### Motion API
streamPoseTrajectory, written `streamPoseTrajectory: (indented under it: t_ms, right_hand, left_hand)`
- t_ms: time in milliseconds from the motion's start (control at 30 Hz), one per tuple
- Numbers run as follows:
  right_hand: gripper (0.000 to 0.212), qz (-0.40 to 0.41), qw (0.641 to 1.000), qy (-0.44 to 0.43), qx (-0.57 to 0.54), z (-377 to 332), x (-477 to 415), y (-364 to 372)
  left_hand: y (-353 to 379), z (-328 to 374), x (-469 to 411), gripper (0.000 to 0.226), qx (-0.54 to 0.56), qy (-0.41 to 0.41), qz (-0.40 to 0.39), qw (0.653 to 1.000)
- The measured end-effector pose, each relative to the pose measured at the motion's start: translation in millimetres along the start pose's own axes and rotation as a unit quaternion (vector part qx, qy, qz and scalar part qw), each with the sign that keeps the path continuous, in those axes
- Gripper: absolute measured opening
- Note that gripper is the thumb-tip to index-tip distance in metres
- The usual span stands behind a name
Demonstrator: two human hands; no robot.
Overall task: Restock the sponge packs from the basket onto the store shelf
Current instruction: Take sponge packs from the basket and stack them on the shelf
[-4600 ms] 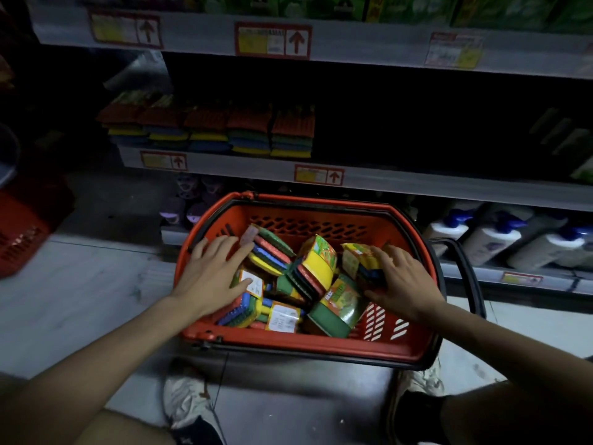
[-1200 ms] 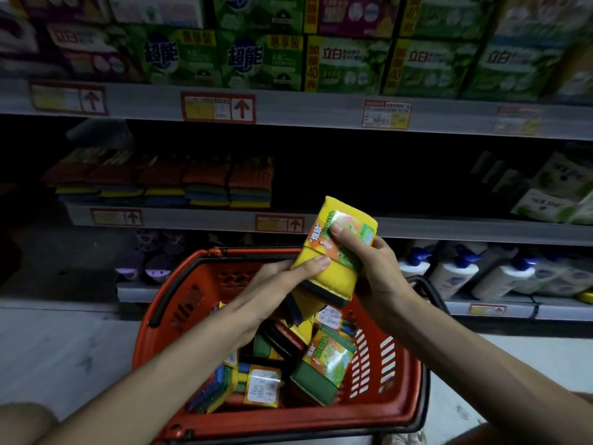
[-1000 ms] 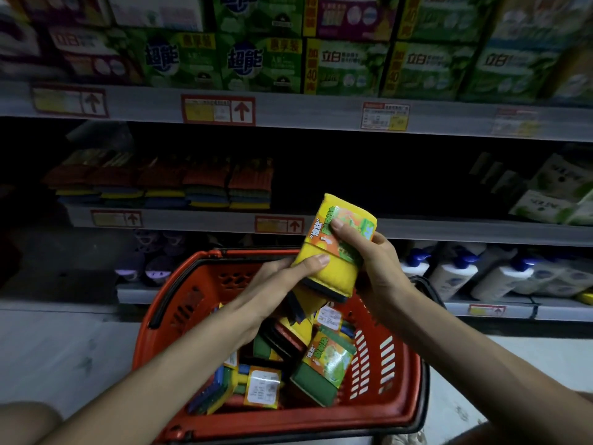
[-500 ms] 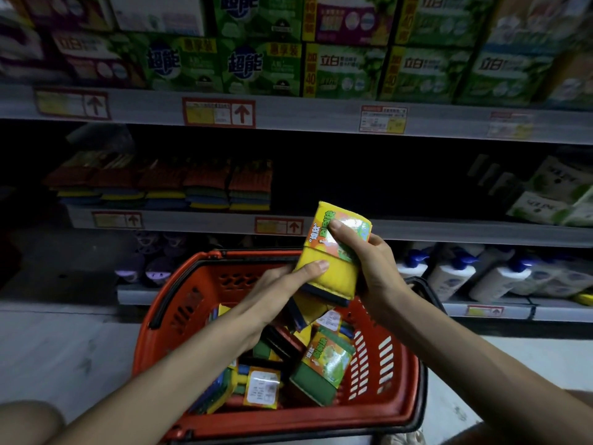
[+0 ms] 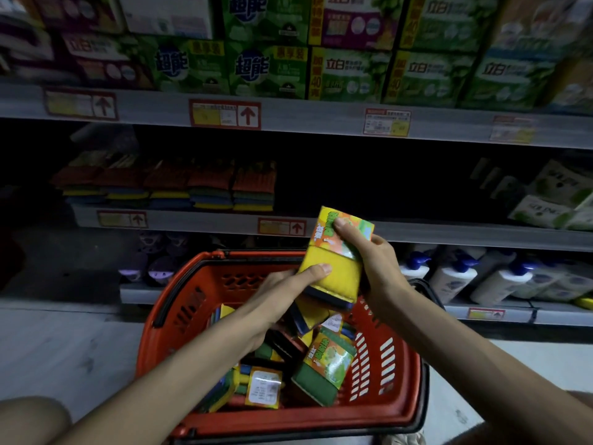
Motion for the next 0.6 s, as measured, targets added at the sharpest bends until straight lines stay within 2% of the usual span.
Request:
streamPoseTrajectory:
  t_ms: [33,133,200,367,467,600]
  right_hand:
    - [0.062,0.006,1.000,-0.005,-0.002,-1.7,-1.1,-1.5]
    - [0.076,0.003,1.000,-0.015,0.009,-2.2,-1.8,-5.6]
    - [0.084,-0.001,1.000,-0.021,0.005,-1.8,-1.6,-8.1]
    - [0.079,-0.026,1.000,0.001,-0.001,8.5,4.8,-3.7]
    - [0.075,-0.031,0.999,0.012,-0.012,14.0,7.7,-1.1]
    - [0.088,-0.031,0.999,-0.014,0.004,4.4,3.9,-2.8]
  left_hand:
    - [0.4,-0.8,0.3,0.055,-0.001,0.000,-0.003,1.000]
    - [3.1,-4.9,3.0,0.064,0.016,-0.014,-0.024,0.999]
    - [2.1,-3.6,3.6,0.055,0.017,0.000,-0.024,1.000]
    - [-2.0,0.8,7.5,0.041,0.032,0.015,-0.003,0.999]
    - [-2.3,4.3,8.0,0.047,0.027,0.020,-0.003,0.999]
    - [0.2,5.3,5.9,0.055,0.030,0.020,-0.017,0.999]
Point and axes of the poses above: each hand's wrist, its own x-axis away from the middle knuckle, its own y-axis out of the palm, z = x × y, the point moved 6 cm from there along -x, towards the middle knuckle, and after that the axes turned 11 degrees about -x, right-handed, at the moved point
